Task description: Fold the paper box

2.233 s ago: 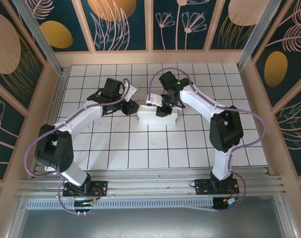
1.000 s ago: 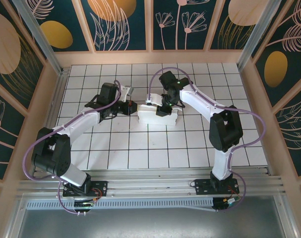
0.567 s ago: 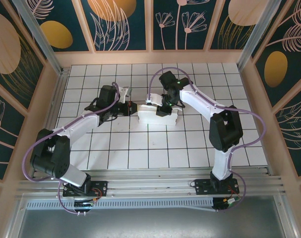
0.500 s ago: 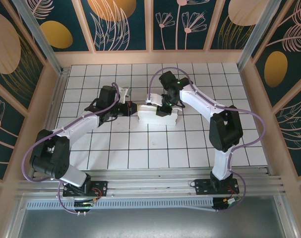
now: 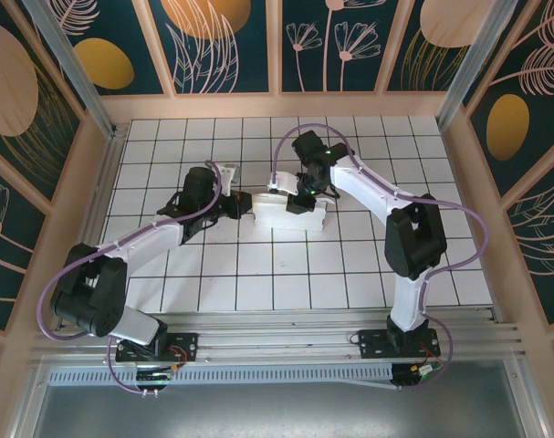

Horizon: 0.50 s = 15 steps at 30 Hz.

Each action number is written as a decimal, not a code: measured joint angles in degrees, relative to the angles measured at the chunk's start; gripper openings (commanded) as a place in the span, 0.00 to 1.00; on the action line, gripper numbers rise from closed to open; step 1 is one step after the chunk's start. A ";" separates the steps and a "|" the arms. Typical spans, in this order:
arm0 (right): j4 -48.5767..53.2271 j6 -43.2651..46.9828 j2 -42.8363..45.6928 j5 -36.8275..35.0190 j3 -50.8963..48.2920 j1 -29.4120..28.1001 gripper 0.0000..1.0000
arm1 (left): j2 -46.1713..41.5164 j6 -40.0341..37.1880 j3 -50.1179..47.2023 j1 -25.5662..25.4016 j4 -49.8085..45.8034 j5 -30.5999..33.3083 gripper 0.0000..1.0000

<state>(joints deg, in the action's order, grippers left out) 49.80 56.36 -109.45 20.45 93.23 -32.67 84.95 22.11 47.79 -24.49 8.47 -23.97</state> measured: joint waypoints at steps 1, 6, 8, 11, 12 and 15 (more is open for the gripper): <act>-0.11 0.00 0.00 0.00 0.00 0.00 0.19 | -0.09 -0.04 -0.59 0.00 0.15 -0.04 0.19; -0.57 0.02 0.02 -0.33 -0.31 -0.31 0.18 | -1.46 0.87 -3.82 0.61 0.63 0.42 0.44; -1.31 -0.17 0.24 -0.72 -0.68 -0.37 0.18 | -2.21 1.14 -4.92 0.66 -1.40 0.57 0.45; -1.70 -0.17 0.59 -1.09 -1.16 -0.59 0.18 | -4.33 2.27 -5.05 0.63 -3.23 0.94 0.45; -1.88 -0.17 0.61 -1.25 -1.22 -0.66 0.18 | -5.40 3.02 -5.05 0.63 -3.28 1.38 0.45; -2.10 -0.17 0.66 -1.31 -1.31 -0.70 0.18 | -9.38 6.67 -4.92 0.63 -3.10 3.69 0.46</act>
<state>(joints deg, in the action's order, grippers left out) 47.70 56.18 -108.79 19.14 91.92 -33.36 75.57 28.77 42.87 -23.86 5.37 -20.27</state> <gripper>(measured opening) 0.187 0.451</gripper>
